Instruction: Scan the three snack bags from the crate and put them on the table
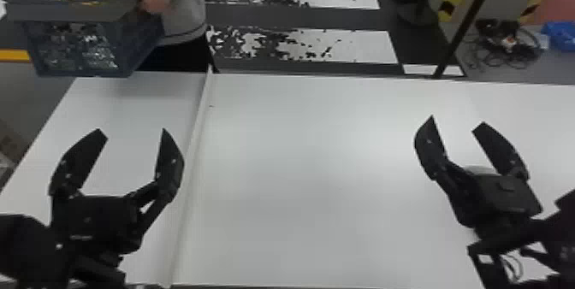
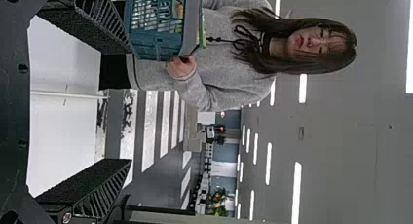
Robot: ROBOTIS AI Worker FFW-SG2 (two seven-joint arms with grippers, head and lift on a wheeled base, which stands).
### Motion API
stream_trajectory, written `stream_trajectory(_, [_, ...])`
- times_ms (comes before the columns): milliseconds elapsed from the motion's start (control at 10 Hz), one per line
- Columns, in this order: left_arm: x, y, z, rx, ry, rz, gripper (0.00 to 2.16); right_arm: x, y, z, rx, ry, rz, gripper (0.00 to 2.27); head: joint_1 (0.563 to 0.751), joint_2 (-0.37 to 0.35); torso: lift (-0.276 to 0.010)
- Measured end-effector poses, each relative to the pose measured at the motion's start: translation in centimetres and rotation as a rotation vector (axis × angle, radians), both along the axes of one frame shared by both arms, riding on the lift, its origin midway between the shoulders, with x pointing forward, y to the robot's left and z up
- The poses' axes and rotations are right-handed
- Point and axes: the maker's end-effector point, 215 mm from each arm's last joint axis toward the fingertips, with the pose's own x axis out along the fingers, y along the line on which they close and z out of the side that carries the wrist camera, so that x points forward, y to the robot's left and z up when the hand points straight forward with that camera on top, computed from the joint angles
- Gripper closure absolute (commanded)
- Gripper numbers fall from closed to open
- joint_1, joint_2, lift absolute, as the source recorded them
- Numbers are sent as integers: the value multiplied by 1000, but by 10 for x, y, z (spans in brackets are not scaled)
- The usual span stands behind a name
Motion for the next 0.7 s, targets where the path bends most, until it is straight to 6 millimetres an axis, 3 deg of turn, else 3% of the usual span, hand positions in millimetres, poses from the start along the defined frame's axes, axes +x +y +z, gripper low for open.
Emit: stream_trajectory(700, [-2,1,4,2,-18,6,76,-2,0,0,1,1,0,87,695,-23,-94])
